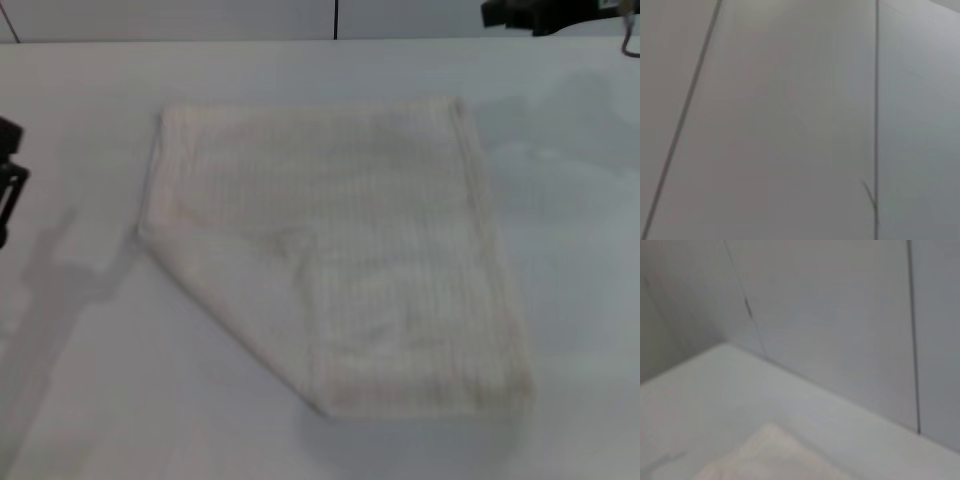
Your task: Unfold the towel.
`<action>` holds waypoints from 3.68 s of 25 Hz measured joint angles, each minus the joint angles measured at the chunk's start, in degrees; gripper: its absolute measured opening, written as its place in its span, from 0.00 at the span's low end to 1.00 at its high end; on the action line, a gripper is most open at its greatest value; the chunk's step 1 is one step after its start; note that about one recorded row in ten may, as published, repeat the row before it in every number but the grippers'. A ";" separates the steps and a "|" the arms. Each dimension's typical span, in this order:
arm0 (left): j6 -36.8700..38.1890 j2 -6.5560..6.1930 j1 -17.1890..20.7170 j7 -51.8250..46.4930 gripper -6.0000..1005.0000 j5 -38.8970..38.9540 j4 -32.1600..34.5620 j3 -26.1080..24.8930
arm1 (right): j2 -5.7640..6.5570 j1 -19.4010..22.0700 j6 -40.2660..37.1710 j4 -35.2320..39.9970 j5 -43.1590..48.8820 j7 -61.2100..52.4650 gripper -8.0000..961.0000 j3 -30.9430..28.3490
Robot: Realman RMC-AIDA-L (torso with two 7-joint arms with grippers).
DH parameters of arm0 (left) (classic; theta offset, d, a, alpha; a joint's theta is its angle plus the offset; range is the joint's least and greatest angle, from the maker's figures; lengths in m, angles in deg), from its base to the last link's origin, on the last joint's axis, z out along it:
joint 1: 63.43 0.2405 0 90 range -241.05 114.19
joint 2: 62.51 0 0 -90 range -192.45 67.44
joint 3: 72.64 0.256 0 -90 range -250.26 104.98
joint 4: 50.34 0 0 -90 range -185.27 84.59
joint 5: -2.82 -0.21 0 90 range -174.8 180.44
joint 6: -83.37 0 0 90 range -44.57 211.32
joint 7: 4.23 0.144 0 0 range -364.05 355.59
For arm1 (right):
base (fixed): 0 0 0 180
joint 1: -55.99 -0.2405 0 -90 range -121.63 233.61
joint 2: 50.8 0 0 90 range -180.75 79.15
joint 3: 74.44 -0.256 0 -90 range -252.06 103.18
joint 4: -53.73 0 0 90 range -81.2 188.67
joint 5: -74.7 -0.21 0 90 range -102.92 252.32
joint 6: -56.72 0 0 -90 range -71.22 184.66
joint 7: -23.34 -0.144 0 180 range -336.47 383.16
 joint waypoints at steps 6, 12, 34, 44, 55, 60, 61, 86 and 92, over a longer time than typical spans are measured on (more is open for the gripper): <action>-3.73 -0.06 -4.27 -1.03 0.80 0.00 0.90 3.20 | -0.15 -6.49 0.20 -6.37 12.85 -4.93 0.01 0.50; -5.97 -0.04 -6.64 -2.42 0.80 0.00 3.01 6.63 | -2.58 -8.56 0.77 -8.88 20.87 -5.72 0.01 0.95; -23.52 -0.44 -8.98 -69.58 0.80 -13.32 46.97 37.82 | -6.12 -6.63 3.99 -9.89 25.79 -6.71 0.01 0.90; -28.82 0.22 -15.63 -82.72 0.80 -26.95 48.22 42.65 | -6.41 -5.93 5.42 -10.31 26.82 -6.75 0.01 0.98; -33.76 0.63 -17.97 -84.39 0.79 -25.19 45.64 48.31 | -8.62 -6.49 9.48 -11.52 31.21 -7.25 0.01 1.02; -37.47 0.63 -18.37 -84.10 0.79 -21.96 44.65 53.16 | -8.91 -6.58 10.23 -11.51 31.22 -7.26 0.01 2.19; -38.15 0.63 -18.31 -84.06 0.79 -21.08 44.65 53.86 | -9.00 -6.58 10.63 -11.51 31.22 -7.27 0.01 2.52; -41.73 0.56 -18.12 -81.57 0.79 -19.56 45.29 59.41 | -9.66 -7.56 14.90 -15.44 31.22 -7.37 0.01 4.58; -48.89 0.63 -17.96 -80.21 0.79 -17.02 45.16 64.83 | -9.64 -7.67 14.90 -15.44 31.19 -7.39 0.01 4.58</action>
